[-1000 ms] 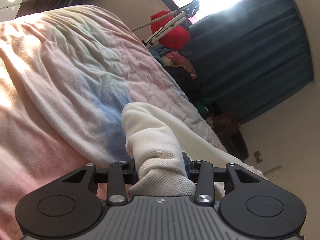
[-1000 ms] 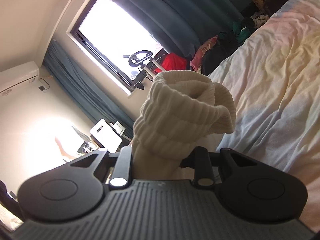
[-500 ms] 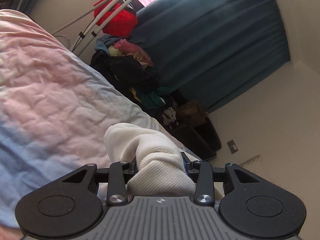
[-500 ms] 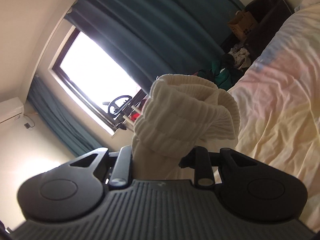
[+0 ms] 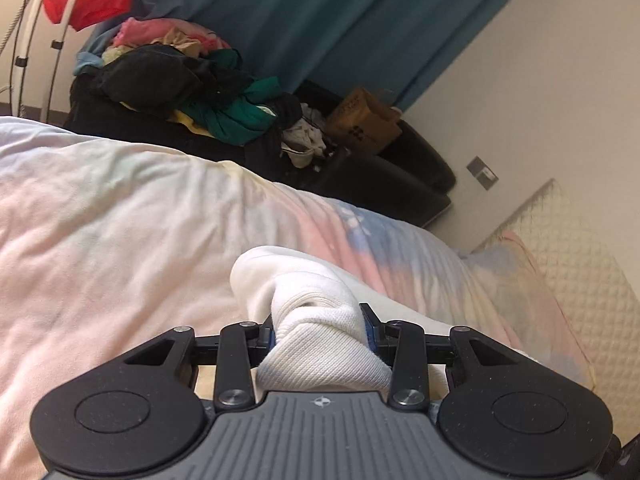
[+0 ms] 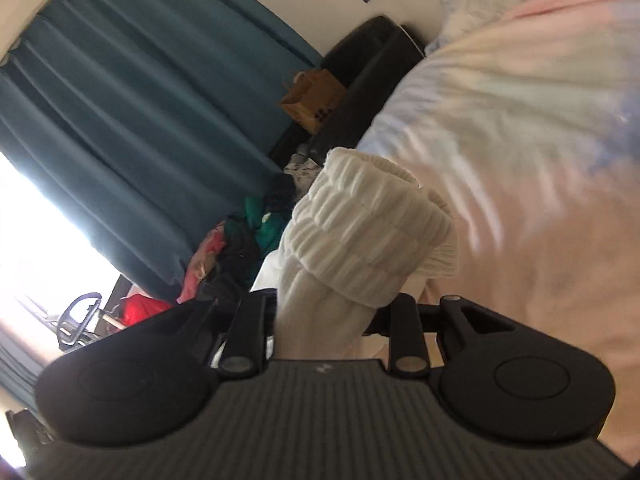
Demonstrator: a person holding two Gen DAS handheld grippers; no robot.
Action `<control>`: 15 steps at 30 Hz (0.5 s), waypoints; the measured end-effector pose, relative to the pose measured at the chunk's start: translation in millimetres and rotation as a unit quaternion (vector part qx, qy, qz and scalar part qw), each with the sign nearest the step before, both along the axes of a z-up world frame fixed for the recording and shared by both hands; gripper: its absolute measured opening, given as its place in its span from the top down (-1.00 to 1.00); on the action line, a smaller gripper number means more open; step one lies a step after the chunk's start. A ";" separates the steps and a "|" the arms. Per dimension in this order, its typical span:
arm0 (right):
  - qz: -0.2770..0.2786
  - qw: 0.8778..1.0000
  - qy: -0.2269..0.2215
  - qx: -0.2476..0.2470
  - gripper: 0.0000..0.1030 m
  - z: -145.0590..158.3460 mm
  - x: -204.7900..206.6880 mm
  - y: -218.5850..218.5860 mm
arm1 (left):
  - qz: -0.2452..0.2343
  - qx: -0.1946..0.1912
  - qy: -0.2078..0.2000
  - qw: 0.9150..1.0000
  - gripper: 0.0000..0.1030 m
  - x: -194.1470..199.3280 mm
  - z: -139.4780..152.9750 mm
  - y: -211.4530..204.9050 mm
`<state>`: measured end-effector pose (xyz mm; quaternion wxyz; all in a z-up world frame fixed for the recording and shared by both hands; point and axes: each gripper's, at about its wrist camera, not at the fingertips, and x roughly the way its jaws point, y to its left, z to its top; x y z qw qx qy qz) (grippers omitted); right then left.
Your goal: Fold clothes
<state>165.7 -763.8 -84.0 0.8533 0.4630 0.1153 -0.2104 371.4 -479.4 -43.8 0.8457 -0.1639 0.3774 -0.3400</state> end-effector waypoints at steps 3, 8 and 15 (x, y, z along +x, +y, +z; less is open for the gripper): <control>0.006 1.000 0.023 0.001 0.46 -37.3 -21.8 19.0 | -0.034 0.007 -0.019 0.999 0.23 -10.5 -37.6 16.1; 0.004 0.997 0.070 0.024 0.36 -94.2 -54.0 59.3 | -0.051 0.085 -0.007 0.995 0.13 -33.7 -87.9 40.2; -0.006 0.986 0.166 -0.007 0.19 -45.9 -72.4 87.5 | -0.059 0.156 -0.059 0.984 -0.17 -71.0 -43.7 52.5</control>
